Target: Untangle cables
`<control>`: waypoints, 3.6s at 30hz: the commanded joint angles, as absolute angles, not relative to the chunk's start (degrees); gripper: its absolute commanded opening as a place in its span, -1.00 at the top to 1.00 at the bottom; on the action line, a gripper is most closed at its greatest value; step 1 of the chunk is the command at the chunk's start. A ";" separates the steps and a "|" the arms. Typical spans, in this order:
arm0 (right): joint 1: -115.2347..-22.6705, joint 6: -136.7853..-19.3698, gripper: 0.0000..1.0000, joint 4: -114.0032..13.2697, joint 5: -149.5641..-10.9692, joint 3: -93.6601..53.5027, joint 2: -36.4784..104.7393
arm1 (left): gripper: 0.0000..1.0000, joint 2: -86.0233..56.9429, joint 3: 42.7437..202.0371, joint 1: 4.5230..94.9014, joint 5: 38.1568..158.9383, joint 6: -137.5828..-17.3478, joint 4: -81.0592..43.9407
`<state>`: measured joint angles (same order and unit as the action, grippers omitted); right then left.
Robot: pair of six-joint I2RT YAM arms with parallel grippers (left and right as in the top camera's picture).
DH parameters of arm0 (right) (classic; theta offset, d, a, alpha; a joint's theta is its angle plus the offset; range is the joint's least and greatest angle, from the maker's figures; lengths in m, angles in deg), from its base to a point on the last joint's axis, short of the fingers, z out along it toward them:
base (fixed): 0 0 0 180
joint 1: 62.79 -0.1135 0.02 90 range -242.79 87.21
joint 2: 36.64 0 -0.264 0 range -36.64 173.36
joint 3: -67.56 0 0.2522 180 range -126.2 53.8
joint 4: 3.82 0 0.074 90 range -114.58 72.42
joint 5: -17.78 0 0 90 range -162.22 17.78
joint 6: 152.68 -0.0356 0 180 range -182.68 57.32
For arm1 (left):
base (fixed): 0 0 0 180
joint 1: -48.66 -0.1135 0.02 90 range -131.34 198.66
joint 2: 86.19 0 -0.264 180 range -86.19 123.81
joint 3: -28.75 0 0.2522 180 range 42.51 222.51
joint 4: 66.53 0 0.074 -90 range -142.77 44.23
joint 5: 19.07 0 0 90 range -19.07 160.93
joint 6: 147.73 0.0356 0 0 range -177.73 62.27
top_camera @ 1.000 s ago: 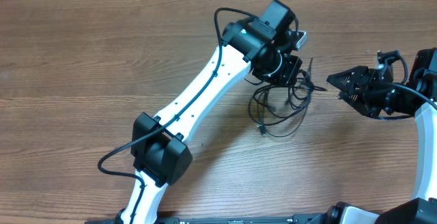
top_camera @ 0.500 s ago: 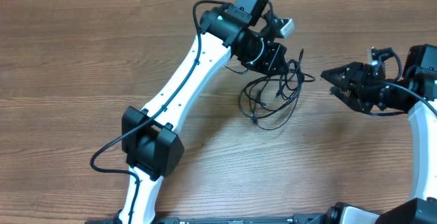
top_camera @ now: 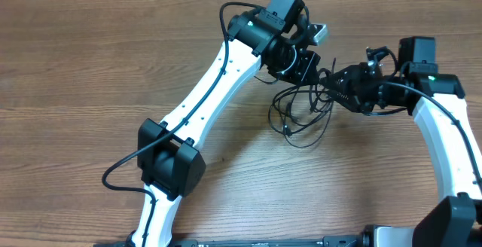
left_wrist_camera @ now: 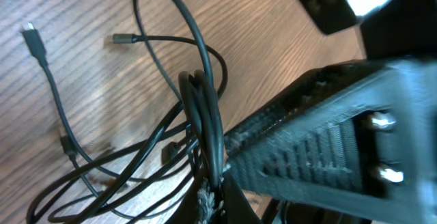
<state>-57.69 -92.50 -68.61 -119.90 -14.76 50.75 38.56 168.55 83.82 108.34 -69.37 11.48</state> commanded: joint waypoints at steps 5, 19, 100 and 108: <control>-60.35 -99.21 0.37 -62.90 -114.72 -14.41 52.92 | 0.92 38.19 169.16 83.95 109.50 -69.78 11.11; -65.73 -104.85 0.48 -52.39 -109.94 -14.41 58.69 | 0.91 38.19 169.16 83.95 112.99 -70.22 11.11; -69.95 -111.54 0.35 -41.90 -112.58 -14.45 59.32 | 0.92 29.08 169.19 80.54 102.72 -72.16 10.37; -70.19 -112.20 0.46 -37.46 -116.10 -14.47 61.00 | 0.91 29.08 169.19 80.48 103.40 -72.14 10.13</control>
<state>-70.06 -111.50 -38.75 -114.53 -14.08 60.30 30.17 168.55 80.85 100.78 -71.33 10.59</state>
